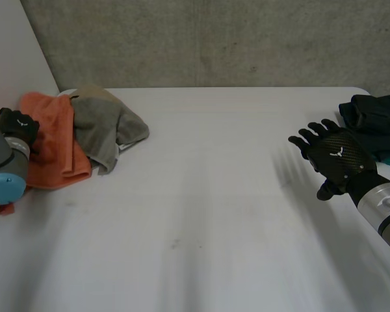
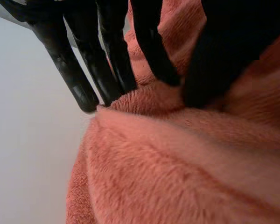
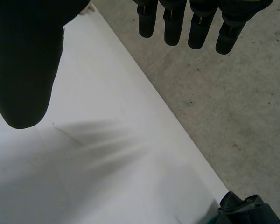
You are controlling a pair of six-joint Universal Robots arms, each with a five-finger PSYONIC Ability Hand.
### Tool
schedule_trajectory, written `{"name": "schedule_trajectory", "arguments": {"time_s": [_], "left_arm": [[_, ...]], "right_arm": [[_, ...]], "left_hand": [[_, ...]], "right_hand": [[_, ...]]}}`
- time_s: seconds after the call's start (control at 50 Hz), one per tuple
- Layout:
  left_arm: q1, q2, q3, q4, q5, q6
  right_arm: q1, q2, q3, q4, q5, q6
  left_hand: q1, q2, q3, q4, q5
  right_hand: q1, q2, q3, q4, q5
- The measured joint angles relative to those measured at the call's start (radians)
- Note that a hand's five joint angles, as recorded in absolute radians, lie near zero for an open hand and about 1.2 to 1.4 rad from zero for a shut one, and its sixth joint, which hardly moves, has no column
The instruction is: Fold the laundry.
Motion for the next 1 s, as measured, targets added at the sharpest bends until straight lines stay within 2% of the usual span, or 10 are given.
{"name": "schedule_trajectory", "arguments": {"time_s": [0.02,0.06,0.18,0.36,0.46,0.56,0.6,0.68,0.74,1.0], "left_arm": [[-0.001,-0.008,0.009,0.012,-0.005,0.004],[-0.006,-0.008,0.014,0.029,-0.019,0.006],[-0.076,0.098,-0.027,0.069,-0.084,-0.024],[-0.332,0.421,-0.129,0.066,-0.104,-0.320],[-0.396,0.481,-0.148,0.046,-0.094,-0.410],[-0.333,0.457,-0.160,0.031,-0.090,-0.345],[-0.288,0.438,-0.168,0.026,-0.089,-0.289],[-0.216,0.394,-0.185,0.022,-0.089,-0.173],[-0.178,0.354,-0.193,0.021,-0.090,-0.114],[-0.002,0.114,-0.162,0.024,-0.086,0.052]], "right_arm": [[0.000,0.000,0.000,0.000,0.000,0.000],[-0.001,0.000,0.000,0.000,0.001,-0.001],[-0.003,0.000,0.000,0.000,0.003,0.000],[-0.004,-0.003,-0.001,-0.001,0.010,0.001],[-0.004,-0.003,0.000,0.000,0.008,0.001],[-0.004,-0.003,-0.001,0.000,0.000,0.000],[-0.003,-0.002,-0.001,0.000,-0.003,0.000],[-0.002,-0.002,-0.003,0.000,-0.005,0.000],[-0.002,-0.001,-0.003,0.000,-0.005,0.000],[-0.002,0.000,-0.002,0.000,-0.005,-0.003]], "left_hand": [[0.286,0.324,0.322,0.317,0.315],[0.289,0.395,0.394,0.400,0.373],[0.289,0.408,0.407,0.411,0.373],[0.289,0.408,0.408,0.411,0.385],[0.289,0.409,0.408,0.411,0.385],[0.275,0.391,0.391,0.393,0.373],[0.170,0.277,0.280,0.278,0.281],[-0.583,-0.412,-0.398,-0.413,-0.409],[-0.650,-0.554,-0.544,-0.556,-0.550],[-0.650,-0.557,-0.546,-0.562,-0.550]], "right_hand": [[0.000,0.000,0.000,0.000,0.000],[0.000,0.000,0.000,0.000,0.000],[0.000,0.000,0.000,0.000,0.000],[0.000,0.000,0.000,0.000,0.000],[0.000,0.000,0.000,0.000,0.000],[0.000,0.000,0.000,0.000,0.000],[0.000,0.000,0.000,0.000,0.000],[0.000,0.000,0.000,0.000,0.000],[0.000,0.000,0.000,0.000,0.000],[0.000,0.000,0.000,0.000,0.000]]}}
